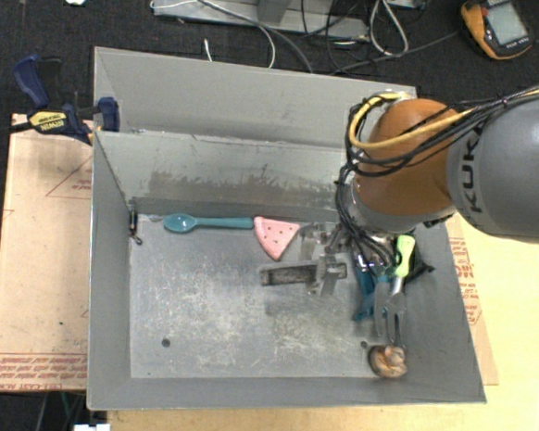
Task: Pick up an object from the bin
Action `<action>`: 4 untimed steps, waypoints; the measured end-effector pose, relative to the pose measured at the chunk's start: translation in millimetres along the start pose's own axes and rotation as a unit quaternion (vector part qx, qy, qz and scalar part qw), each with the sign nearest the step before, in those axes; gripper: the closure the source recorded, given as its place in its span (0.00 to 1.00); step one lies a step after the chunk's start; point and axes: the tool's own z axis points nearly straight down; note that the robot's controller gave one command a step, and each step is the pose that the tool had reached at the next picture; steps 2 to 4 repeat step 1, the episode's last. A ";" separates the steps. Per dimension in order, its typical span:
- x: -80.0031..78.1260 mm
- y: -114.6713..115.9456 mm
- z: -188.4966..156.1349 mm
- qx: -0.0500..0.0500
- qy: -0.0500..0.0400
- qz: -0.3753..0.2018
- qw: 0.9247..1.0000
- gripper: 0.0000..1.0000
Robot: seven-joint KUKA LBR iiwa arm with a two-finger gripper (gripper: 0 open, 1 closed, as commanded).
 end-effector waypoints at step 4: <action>-7.7 9.6 -69.0 0.000 -0.002 -0.088 0.996 1.00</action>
Offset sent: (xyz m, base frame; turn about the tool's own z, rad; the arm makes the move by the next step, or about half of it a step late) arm 0.0570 0.0163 -0.0773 -0.2562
